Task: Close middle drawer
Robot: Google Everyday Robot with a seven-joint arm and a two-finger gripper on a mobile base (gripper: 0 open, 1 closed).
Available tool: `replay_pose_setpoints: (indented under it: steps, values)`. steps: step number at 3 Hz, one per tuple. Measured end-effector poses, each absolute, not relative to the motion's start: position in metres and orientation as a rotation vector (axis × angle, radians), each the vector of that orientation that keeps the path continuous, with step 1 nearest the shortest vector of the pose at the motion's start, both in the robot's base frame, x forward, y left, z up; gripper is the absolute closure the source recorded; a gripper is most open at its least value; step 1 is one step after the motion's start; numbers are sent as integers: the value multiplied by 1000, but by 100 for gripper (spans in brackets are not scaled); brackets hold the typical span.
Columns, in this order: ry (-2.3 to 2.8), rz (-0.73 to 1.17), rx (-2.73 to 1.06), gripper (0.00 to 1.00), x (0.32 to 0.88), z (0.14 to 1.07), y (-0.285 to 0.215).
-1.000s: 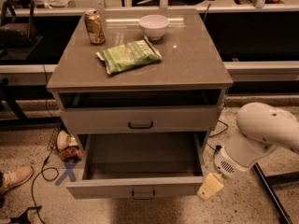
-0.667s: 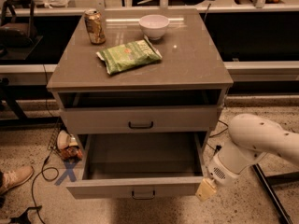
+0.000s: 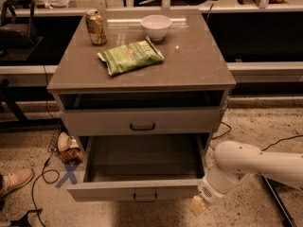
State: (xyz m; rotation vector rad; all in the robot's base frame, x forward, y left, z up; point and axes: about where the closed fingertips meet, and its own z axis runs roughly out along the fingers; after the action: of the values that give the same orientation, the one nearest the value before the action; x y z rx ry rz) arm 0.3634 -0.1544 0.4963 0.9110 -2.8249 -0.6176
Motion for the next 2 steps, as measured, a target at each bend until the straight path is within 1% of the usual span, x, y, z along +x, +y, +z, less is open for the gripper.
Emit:
replay_pose_setpoints:
  steps: [1,2]
  values:
    - [-2928,-578,838,100,380,464,-148]
    - [-2928,-579,837,100,380,464,-148]
